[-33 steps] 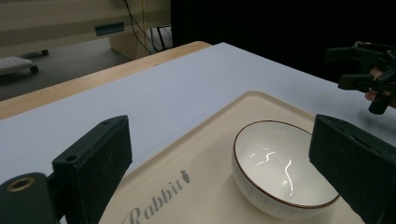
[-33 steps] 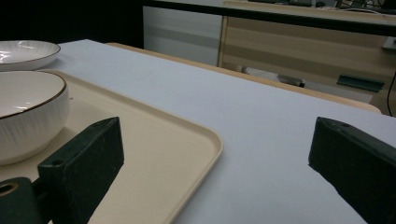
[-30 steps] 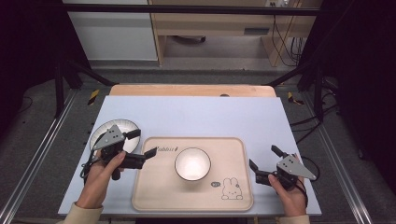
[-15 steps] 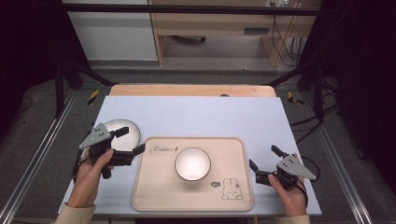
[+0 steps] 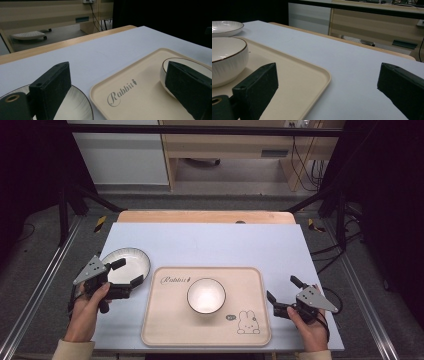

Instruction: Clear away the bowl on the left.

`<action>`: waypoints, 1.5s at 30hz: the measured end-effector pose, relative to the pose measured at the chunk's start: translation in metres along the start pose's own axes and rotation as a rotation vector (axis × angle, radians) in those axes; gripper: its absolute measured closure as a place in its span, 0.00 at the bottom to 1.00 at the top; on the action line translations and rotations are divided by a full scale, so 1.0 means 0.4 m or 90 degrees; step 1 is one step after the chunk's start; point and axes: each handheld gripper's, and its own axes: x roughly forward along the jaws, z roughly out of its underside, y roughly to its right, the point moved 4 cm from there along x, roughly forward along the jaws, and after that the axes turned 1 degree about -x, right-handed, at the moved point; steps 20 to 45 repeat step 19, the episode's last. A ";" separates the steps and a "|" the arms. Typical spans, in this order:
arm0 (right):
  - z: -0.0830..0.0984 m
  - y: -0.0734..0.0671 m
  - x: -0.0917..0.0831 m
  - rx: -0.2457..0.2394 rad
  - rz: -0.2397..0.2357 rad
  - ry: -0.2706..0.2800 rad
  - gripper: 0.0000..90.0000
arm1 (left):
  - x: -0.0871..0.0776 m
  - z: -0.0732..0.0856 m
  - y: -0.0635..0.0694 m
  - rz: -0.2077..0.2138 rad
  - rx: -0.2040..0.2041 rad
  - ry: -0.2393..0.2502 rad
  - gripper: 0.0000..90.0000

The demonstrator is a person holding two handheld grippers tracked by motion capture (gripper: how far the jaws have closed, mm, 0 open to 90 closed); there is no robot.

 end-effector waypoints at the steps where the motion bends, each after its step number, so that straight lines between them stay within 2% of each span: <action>1: 0.000 0.000 0.000 -0.001 0.000 -0.001 0.04 | -0.004 0.007 -0.004 -0.005 0.006 -0.001 0.08; 3: 0.000 0.000 0.000 -0.001 -0.001 -0.001 0.04 | -0.007 0.023 -0.011 -0.006 0.004 0.006 0.08; 5: 0.000 0.000 0.000 -0.001 0.000 0.000 0.04 | -0.010 0.040 -0.015 -0.006 0.006 -0.001 0.08; 6: 0.000 0.000 0.000 -0.001 0.000 0.000 0.04 | -0.012 0.063 -0.016 -0.003 0.014 -0.006 0.08; 8: 0.000 0.000 0.000 0.000 0.000 0.000 0.04 | -0.013 0.075 -0.017 -0.005 0.016 -0.004 0.08; 10: 0.000 -0.002 0.002 -0.003 -0.004 -0.003 0.04 | -0.018 0.103 -0.018 0.007 0.005 -0.005 0.08; 11: 0.000 -0.002 0.002 -0.003 -0.004 -0.003 0.04 | -0.018 0.103 -0.018 0.007 0.005 -0.005 0.08; 12: 0.000 -0.004 0.002 -0.003 -0.005 -0.002 0.04 | -0.018 0.113 -0.014 0.017 0.019 -0.013 0.08; 14: 0.000 -0.005 0.003 -0.006 -0.006 -0.002 0.04 | -0.017 0.118 -0.014 0.023 0.022 -0.018 0.08; 17: 0.000 -0.004 0.001 -0.007 -0.005 -0.002 0.04 | -0.014 0.131 -0.022 0.025 0.010 -0.026 0.08; 19: -0.001 -0.002 0.001 -0.006 -0.002 0.001 0.04 | -0.014 0.132 -0.026 0.027 0.002 -0.024 0.08; 45: -0.001 -0.002 0.001 -0.006 -0.002 0.001 0.04 | -0.014 0.132 -0.026 0.027 0.002 -0.024 0.08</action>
